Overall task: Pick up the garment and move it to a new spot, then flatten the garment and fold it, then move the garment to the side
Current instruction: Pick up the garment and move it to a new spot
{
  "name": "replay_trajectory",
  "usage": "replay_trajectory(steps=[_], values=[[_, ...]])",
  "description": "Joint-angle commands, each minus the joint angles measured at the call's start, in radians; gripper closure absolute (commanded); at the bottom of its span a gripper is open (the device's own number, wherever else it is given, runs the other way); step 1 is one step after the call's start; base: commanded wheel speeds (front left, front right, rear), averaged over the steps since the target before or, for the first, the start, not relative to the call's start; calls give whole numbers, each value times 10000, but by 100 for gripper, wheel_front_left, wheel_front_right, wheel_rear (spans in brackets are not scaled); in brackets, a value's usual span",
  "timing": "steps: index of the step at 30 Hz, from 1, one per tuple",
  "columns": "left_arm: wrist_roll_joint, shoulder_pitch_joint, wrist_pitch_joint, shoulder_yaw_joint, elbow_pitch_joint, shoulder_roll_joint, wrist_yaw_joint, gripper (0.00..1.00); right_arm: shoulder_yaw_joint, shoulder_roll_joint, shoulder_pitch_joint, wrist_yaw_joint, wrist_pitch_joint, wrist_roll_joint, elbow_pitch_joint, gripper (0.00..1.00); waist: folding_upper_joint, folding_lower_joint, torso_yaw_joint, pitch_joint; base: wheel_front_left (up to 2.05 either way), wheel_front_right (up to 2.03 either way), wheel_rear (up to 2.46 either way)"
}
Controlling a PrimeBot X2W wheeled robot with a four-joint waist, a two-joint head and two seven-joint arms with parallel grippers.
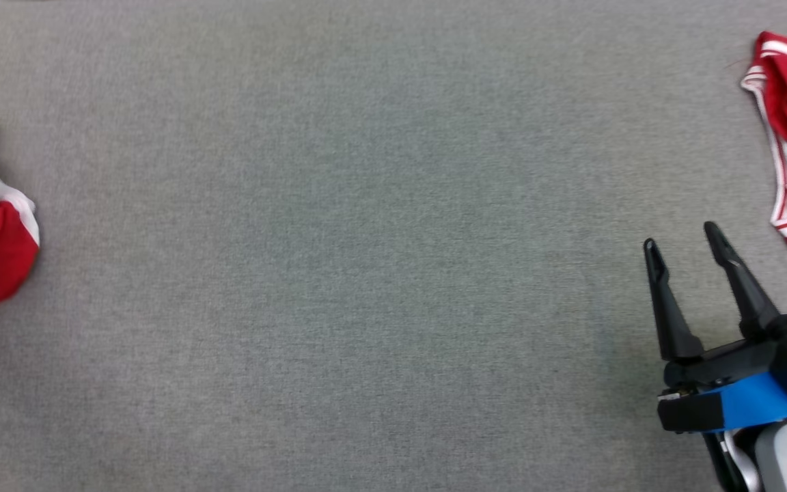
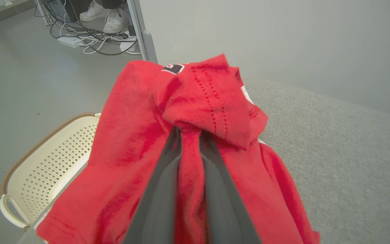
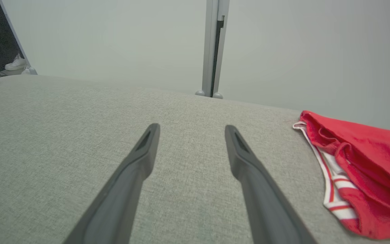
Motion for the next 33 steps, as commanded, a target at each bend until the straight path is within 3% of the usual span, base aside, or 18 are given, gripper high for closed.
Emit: replay_trajectory(steps=[1, 12, 18, 27, 33], values=[[50, -141, -127, -37, -79, 40, -25, 100, 20, 62, -83, 1, -65, 28, 63, 0, 1, 0, -179, -195, 0, 0, 0], [585, -1021, -1379, -1354, -1856, 62, -211, 100, 366, 745, -178, 1, -220, 140, 874, 0, 1, 0, -1086, -1342, 0, 0, 0], [535, -1305, -1404, -2506, -3591, -464, -257, 100, 488, 1055, -108, 1, -225, 220, 945, 0, 1, 0, -1672, -1768, 0, 0, 0], [-32, -923, -639, -4716, -6270, -1491, -240, 100, 708, 1386, -56, 1, -222, 390, 1234, 0, 1, 0, -2396, -2060, 0, 0, 0], [-315, -52, -386, -5707, -6842, -2044, -240, 100, 799, 1525, -140, 1, -222, 445, 1347, 0, 1, 0, -2618, -2025, 0, 0, 0]])
